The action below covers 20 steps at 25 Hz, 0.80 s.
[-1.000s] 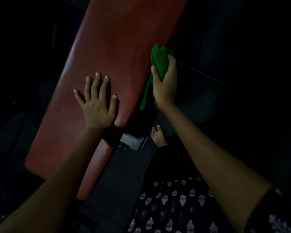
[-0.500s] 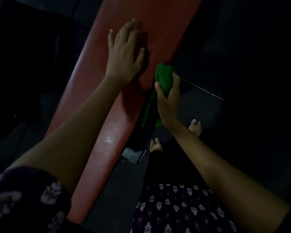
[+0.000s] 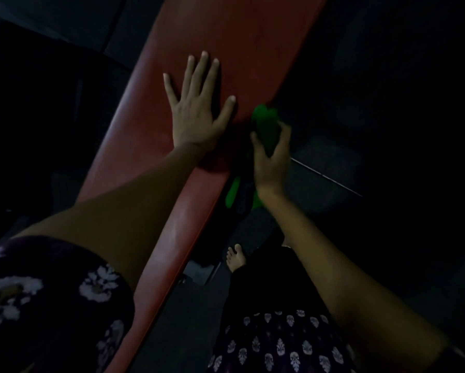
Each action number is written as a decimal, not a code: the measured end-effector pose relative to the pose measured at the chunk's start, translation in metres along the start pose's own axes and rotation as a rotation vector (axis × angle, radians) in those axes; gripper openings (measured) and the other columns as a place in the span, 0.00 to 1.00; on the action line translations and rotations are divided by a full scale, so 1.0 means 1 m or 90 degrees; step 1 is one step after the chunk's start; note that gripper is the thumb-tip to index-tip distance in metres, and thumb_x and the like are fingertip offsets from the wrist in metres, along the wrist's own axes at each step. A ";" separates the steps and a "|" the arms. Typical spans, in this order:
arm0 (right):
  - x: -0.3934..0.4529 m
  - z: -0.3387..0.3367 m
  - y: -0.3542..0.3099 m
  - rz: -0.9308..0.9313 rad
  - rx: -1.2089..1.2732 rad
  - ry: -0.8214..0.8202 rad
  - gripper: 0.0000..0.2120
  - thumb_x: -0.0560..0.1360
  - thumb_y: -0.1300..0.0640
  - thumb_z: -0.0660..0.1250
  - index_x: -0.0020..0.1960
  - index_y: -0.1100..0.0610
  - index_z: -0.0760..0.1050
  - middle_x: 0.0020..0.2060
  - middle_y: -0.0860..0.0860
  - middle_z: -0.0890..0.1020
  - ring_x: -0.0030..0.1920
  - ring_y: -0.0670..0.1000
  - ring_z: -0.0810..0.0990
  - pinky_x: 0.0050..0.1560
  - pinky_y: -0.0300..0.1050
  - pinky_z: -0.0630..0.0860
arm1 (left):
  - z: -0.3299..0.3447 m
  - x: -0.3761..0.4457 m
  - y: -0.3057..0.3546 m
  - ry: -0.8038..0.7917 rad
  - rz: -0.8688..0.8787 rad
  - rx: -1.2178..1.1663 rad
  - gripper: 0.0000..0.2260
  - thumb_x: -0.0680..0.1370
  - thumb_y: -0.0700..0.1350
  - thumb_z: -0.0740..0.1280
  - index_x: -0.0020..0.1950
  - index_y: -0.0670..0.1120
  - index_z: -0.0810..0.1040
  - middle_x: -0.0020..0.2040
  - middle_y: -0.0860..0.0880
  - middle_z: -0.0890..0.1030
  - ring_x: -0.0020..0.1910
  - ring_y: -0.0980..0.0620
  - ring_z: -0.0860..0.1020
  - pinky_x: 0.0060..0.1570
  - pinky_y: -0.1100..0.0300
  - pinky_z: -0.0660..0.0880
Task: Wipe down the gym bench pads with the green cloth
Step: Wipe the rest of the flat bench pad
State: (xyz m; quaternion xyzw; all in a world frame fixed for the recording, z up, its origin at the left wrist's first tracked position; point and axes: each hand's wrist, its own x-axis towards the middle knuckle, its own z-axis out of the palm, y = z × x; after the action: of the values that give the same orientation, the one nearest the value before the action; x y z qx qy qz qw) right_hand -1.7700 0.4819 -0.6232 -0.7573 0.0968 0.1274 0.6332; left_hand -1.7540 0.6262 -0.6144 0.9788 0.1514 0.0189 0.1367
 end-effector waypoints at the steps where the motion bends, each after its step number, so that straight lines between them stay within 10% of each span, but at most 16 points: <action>1: 0.031 -0.003 -0.010 0.001 -0.003 0.026 0.21 0.72 0.54 0.66 0.62 0.62 0.69 0.54 0.53 0.77 0.54 0.52 0.77 0.57 0.48 0.73 | 0.001 0.000 0.000 0.006 -0.002 -0.004 0.30 0.78 0.61 0.51 0.76 0.47 0.58 0.77 0.47 0.57 0.76 0.48 0.52 0.71 0.40 0.39; 9: 0.028 -0.007 -0.014 0.015 -0.080 -0.045 0.24 0.75 0.55 0.67 0.66 0.64 0.66 0.61 0.60 0.74 0.58 0.51 0.73 0.54 0.32 0.65 | -0.002 0.001 0.005 -0.006 -0.028 0.011 0.30 0.77 0.59 0.53 0.76 0.47 0.58 0.76 0.48 0.59 0.76 0.48 0.53 0.72 0.40 0.41; 20: 0.113 -0.028 -0.056 0.002 -0.174 -0.041 0.19 0.76 0.53 0.66 0.62 0.60 0.67 0.54 0.54 0.77 0.53 0.51 0.76 0.48 0.39 0.71 | -0.011 0.003 0.009 -0.046 -0.044 -0.007 0.30 0.76 0.61 0.56 0.73 0.46 0.64 0.74 0.47 0.64 0.75 0.46 0.57 0.71 0.38 0.44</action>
State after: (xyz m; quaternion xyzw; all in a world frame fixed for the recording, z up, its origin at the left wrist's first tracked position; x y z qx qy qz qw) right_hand -1.6435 0.4663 -0.6024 -0.8318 0.0592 0.1646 0.5268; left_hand -1.7491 0.6222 -0.6017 0.9723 0.1797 -0.0206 0.1483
